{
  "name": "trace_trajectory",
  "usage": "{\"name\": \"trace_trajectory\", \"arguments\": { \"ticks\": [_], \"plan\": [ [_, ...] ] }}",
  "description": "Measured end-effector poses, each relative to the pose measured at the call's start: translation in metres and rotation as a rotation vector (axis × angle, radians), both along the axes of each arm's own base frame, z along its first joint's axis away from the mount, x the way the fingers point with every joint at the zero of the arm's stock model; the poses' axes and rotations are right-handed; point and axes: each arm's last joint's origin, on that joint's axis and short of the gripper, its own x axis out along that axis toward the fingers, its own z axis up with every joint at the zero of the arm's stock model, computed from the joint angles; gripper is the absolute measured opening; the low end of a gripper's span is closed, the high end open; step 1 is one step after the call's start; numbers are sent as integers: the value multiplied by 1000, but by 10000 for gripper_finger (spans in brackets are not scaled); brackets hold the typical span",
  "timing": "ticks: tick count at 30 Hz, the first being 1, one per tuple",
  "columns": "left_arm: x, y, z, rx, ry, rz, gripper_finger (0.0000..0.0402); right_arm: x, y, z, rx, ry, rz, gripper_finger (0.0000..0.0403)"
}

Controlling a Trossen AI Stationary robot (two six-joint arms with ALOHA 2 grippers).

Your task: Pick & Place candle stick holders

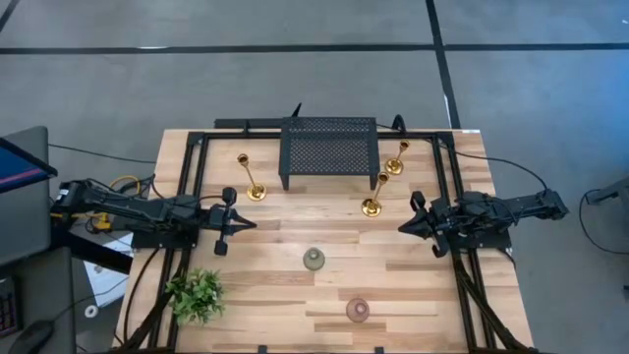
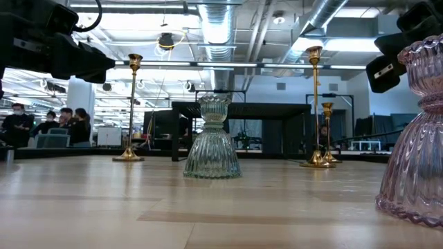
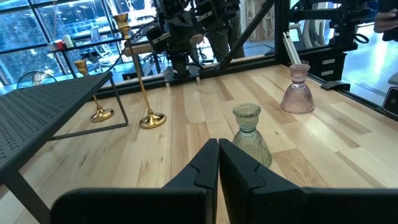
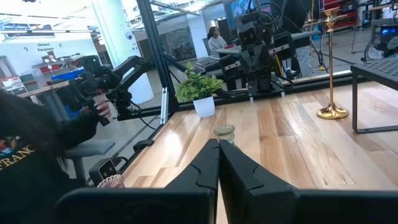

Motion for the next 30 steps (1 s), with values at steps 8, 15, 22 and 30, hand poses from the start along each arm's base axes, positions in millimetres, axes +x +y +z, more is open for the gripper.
{"name": "trace_trajectory", "arguments": {
  "ticks": [8,15,22,30],
  "plan": [
    [0,0,2,-109,-4,-8,13,0,0,0,0,0,0,0],
    [0,0,2,-115,-12,-9,13,0,0,0,0,0,0,0],
    [0,0,4,-117,-24,-10,13,0,0,0,0,0,0,0],
    [0,0,4,-117,-25,-10,13,0,0,0,0,0,-1,0]
  ]
}}
